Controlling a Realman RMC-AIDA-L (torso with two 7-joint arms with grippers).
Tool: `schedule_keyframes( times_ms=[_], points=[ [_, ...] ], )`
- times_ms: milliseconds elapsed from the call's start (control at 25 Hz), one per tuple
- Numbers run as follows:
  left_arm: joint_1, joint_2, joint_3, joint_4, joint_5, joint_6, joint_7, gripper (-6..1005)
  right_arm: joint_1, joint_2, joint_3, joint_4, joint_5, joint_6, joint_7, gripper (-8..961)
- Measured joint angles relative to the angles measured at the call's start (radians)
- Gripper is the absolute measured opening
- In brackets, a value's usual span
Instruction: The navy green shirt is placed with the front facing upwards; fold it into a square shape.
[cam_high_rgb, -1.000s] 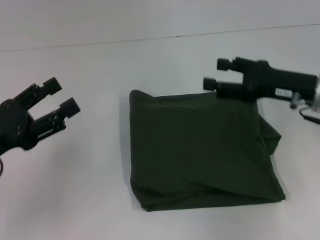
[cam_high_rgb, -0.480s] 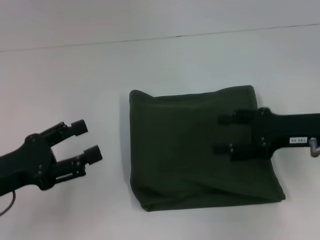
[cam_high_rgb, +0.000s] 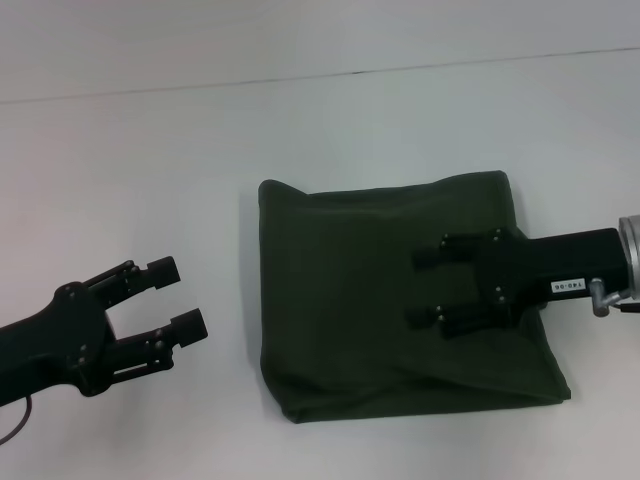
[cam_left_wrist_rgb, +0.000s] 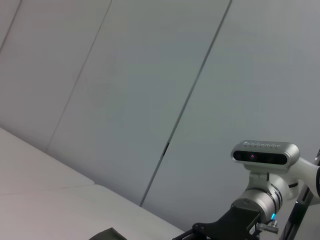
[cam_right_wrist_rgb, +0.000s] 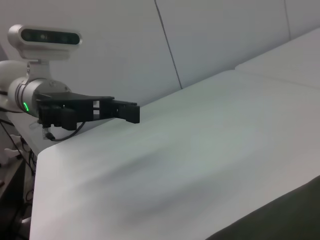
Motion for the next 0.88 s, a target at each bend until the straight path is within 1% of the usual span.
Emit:
schedule_keyframes(
  times_ms=[880],
  points=[
    [-0.002,0.001,-0.003,0.001,0.004,0.0,-0.001,887,0.002,0.0,-0.003,0.001,0.0,0.013,-0.001,916]
  ],
)
